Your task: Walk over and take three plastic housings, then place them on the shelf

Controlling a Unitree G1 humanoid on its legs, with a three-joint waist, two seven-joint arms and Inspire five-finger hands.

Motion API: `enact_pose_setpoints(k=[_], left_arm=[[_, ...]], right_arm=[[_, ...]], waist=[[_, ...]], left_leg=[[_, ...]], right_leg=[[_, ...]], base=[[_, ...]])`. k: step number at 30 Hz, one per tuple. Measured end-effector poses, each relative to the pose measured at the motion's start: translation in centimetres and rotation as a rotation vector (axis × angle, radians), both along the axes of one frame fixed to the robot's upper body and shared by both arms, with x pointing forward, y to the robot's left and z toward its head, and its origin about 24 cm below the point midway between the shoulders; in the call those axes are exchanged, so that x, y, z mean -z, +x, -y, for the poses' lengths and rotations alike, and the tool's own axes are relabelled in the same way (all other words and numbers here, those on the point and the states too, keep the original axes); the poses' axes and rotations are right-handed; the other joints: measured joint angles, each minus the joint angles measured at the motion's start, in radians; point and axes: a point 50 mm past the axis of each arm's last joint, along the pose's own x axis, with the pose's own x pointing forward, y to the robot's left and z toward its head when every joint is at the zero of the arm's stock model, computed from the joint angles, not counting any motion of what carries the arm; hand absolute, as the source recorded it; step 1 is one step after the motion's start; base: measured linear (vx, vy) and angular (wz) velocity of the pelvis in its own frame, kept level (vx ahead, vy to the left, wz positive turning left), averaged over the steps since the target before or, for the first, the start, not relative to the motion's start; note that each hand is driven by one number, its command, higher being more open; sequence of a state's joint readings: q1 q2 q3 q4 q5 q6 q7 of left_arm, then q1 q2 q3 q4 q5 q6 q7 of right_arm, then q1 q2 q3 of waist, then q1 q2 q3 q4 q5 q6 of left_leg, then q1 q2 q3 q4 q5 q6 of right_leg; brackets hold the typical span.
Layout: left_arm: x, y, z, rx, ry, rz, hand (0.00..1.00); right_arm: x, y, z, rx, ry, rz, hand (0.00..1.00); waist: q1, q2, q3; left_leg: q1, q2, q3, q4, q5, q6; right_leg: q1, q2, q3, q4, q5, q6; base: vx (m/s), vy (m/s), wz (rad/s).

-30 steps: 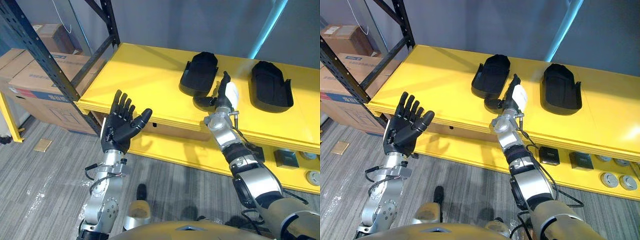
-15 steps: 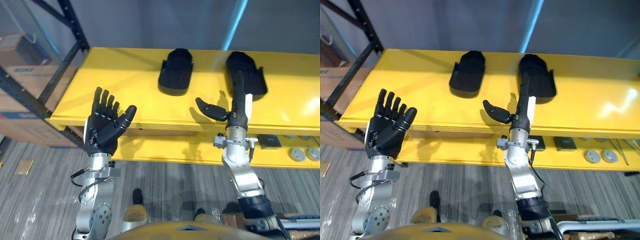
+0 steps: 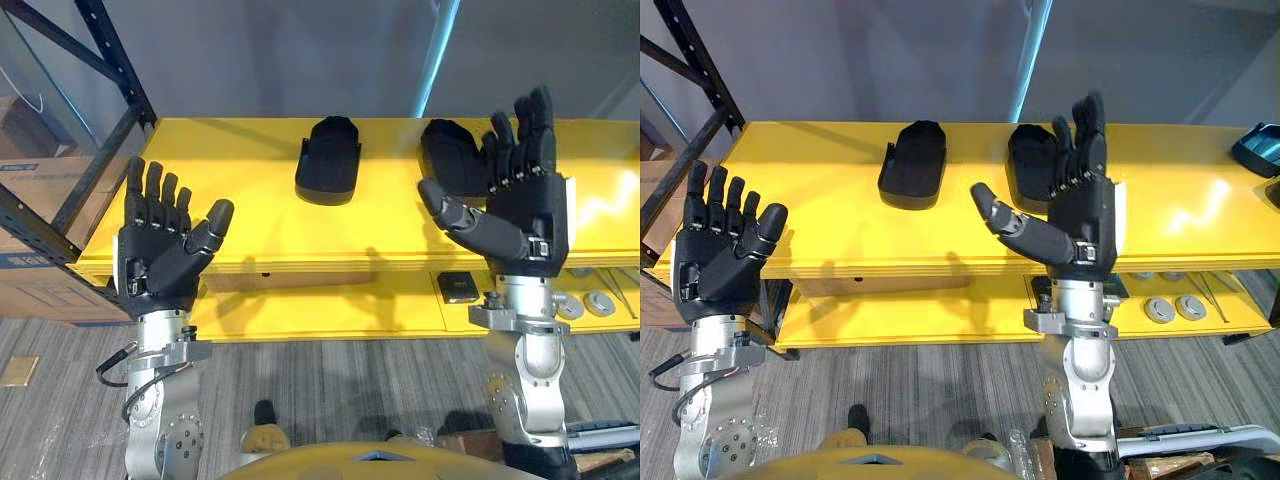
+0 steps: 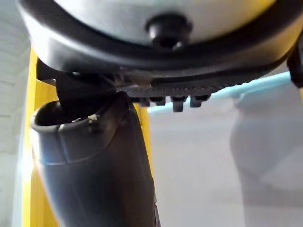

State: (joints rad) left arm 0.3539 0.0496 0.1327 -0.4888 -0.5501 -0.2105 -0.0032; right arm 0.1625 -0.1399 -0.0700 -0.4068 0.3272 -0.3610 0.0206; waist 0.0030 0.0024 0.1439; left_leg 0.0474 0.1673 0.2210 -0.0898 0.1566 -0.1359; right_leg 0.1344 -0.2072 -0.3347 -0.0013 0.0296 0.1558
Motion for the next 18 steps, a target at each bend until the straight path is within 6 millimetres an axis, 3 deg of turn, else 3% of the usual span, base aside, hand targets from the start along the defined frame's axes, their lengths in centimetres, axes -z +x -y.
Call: enact_pose_setpoints(k=[4,9,12,18], left_arm=[[0.0,0.0,-0.2,-0.06,0.078,-0.031,1.0],[1.5,0.7,-1.5,-0.12,0.094,-0.104,1.0],[2.3,2.4,-2.1,-0.124,0.096,-0.144,1.0],[3.1,6.3,-3.7,-0.189,0.094,-0.212,1.0]], right_arm=[[0.2,-0.5,1.0,0.074,0.013,-0.003,1.0],[-0.1,-1.0,2.4,0.147,0.017,0.025,1.0],[-0.4,-0.9,2.6,0.156,0.003,0.037,1.0],[-2.1,0.3,3.0,0.13,-0.088,0.095,1.0]], waist=[[-0.014,0.014,-0.028],[-0.037,0.038,-0.048],[-0.041,0.049,-0.046],[-0.084,0.065,-0.007]], left_leg=[[0.001,0.001,0.019,0.0,-0.007,-0.004],[-0.004,0.002,0.038,0.0,-0.011,-0.007],[-0.02,0.003,0.057,0.0,-0.011,-0.007],[-0.063,-0.008,0.076,0.004,0.005,0.01]], right_leg=[[-0.019,0.0,0.021,0.0,0.002,0.003],[-0.046,-0.001,0.046,0.001,0.002,0.004],[-0.078,-0.002,0.068,0.005,0.004,0.006],[-0.146,-0.013,0.103,0.029,0.024,0.013]], base=[[-0.01,0.003,-0.16],[-0.01,0.002,-0.13],[-0.01,0.006,-0.15],[0.02,0.009,-0.11]])
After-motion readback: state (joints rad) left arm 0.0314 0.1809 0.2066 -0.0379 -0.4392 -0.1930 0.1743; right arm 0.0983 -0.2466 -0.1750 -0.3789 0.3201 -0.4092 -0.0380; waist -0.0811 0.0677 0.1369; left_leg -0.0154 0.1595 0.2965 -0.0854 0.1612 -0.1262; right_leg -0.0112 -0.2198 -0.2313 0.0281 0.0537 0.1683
